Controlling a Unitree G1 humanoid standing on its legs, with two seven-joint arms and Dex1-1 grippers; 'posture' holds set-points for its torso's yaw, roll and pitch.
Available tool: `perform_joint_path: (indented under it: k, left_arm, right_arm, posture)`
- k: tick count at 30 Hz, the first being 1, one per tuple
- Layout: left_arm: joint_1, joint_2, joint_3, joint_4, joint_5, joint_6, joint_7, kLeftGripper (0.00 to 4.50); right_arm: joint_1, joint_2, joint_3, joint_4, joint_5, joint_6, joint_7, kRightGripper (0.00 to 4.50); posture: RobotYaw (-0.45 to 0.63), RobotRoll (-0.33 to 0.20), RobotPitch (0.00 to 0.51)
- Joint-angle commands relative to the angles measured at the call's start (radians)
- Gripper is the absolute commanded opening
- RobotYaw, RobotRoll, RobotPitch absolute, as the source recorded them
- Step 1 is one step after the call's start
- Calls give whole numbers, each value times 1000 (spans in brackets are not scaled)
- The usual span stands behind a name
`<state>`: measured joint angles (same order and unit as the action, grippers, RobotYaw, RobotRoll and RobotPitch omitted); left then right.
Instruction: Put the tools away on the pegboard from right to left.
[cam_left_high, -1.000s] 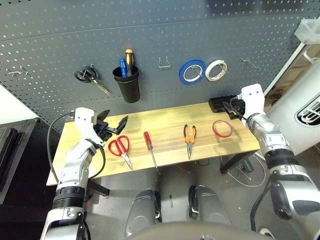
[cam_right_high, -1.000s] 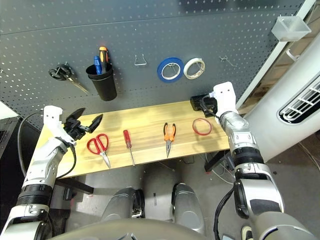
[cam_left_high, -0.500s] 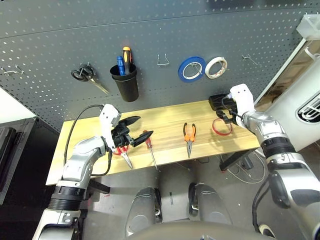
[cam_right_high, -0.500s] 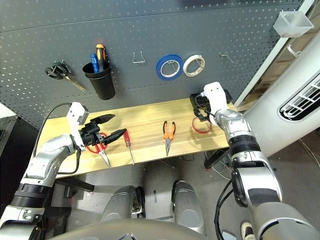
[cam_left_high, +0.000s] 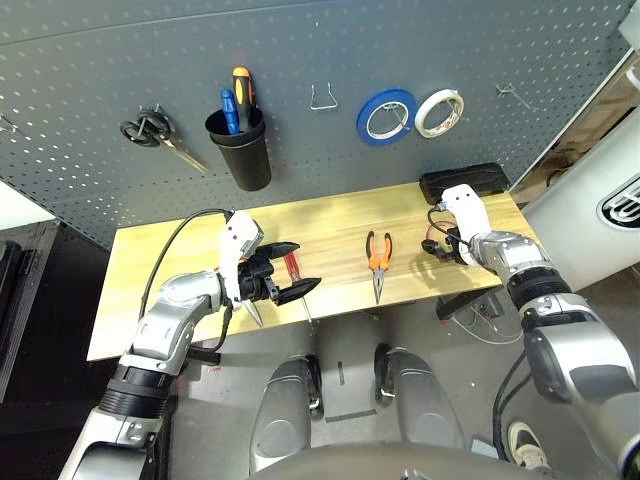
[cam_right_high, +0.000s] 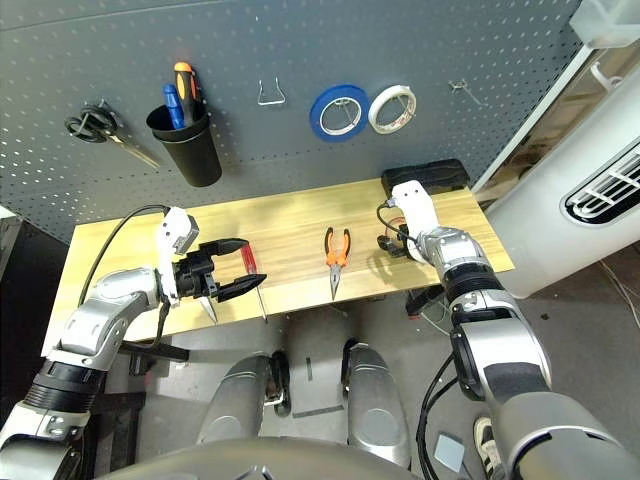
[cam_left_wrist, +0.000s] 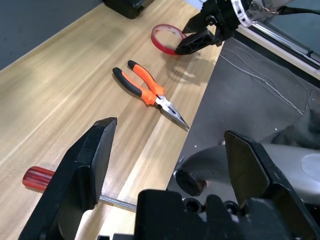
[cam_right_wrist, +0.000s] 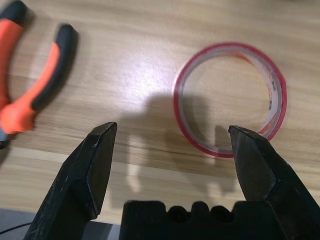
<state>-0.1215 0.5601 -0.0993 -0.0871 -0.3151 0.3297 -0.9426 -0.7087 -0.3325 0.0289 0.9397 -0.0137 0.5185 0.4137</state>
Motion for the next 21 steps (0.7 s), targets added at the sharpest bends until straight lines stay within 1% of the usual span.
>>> perform_joint_path:
  k: [1, 9, 10, 12, 18, 19, 21]
  left_arm:
    - [33, 12, -12, -40, -3, 23, -4, 4470]
    - [56, 5, 0, -79, -6, 39, 20, 4470]
    - [63, 4, 2, -88, -7, 42, 25, 4496]
    - [74, 4, 3, -103, -11, 47, 32, 4500]
    - [97, 5, 5, -134, -13, 62, 51, 4500]
    - [98, 5, 6, -136, -13, 63, 53, 4500]
    - [97, 2, 7, -137, -13, 63, 61, 4500]
  right_arm:
    - [-5, 14, -5, 52, -8, -14, -25, 4500]
    - [-42, 35, -9, 199, -19, -82, -61, 4500]
    - [-47, 38, -9, 220, -21, -97, -67, 4318]
    - [-58, 44, -14, 259, -20, -122, -80, 3921]
    - [-76, 52, -10, 316, -33, -167, -90, 1737]
    - [-78, 52, -7, 319, -37, -169, -88, 1429]
    - [-81, 52, 3, 324, -49, -177, -80, 625]
  posture:
    - [-52, 0, 235]
    - [-21, 0, 234]
    - [-12, 0, 235]
    - [-6, 0, 236]
    - [10, 0, 235]
    - [10, 0, 235]
    - [19, 0, 232]
